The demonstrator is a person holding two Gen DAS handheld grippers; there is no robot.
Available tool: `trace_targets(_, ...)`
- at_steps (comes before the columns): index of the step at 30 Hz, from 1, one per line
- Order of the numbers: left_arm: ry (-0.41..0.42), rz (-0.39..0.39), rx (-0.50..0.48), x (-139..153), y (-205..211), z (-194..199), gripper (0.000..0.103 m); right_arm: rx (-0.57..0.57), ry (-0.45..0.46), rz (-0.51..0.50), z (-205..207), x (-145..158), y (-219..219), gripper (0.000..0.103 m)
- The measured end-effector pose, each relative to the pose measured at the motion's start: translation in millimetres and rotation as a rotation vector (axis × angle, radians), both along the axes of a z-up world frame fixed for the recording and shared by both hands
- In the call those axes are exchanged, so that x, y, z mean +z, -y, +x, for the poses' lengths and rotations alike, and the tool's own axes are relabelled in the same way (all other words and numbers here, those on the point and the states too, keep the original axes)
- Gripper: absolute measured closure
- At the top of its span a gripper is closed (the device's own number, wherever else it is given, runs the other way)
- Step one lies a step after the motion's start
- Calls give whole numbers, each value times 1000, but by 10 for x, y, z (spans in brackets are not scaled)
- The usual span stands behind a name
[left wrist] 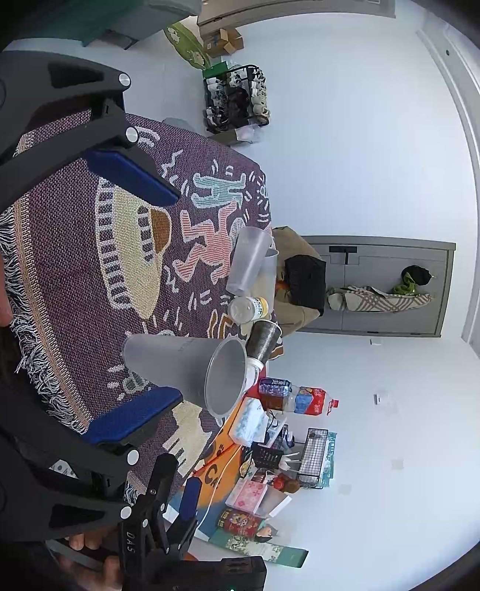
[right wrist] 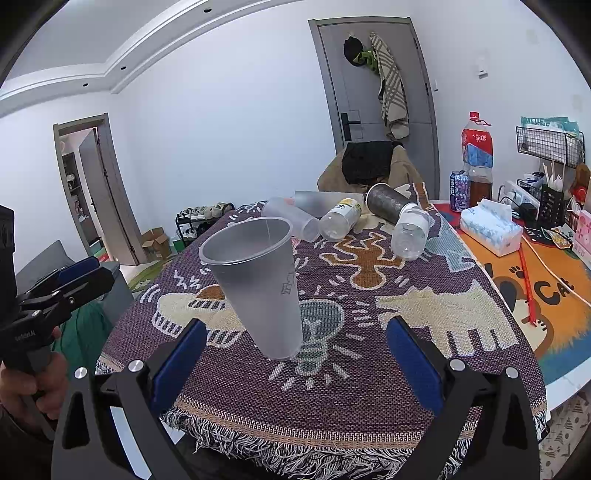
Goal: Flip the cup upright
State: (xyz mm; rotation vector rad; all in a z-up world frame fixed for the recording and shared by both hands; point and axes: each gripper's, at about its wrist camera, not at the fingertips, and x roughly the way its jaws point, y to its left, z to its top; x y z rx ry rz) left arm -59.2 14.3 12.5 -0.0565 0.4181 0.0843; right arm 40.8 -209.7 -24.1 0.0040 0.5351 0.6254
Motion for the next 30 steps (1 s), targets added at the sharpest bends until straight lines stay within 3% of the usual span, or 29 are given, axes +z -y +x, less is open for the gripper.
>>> trace_targets(30,5,-6,3,33,-3,-4,5,-30,19,-19,-13,27,6,7)
